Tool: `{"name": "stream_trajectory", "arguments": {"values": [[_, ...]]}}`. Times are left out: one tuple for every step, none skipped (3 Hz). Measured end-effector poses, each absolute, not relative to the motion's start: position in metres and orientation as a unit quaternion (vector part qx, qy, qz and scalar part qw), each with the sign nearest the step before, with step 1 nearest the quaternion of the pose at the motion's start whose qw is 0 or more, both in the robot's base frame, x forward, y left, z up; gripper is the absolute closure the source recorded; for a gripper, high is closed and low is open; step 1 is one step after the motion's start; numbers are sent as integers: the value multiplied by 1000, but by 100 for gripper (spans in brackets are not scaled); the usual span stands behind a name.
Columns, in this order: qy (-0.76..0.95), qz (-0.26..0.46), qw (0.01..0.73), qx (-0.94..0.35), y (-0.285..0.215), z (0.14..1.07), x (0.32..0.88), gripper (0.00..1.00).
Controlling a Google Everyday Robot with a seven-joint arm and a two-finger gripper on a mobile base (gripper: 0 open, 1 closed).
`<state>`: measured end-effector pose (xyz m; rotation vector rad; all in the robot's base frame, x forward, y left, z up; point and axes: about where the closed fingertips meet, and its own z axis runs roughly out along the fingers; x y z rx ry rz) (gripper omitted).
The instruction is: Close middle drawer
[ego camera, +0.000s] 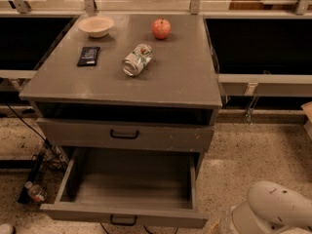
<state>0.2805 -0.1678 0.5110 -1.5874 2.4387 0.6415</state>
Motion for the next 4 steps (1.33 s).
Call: {"name": "stream_trajectory", "arguments": {"values": [[827, 230, 56, -511, -175, 468, 283, 100], [827, 239, 48, -506, -174, 458, 277, 100], [837, 242, 54, -487, -175, 448, 285, 100], [858, 236, 72, -451, -180, 438, 304, 100]]}}
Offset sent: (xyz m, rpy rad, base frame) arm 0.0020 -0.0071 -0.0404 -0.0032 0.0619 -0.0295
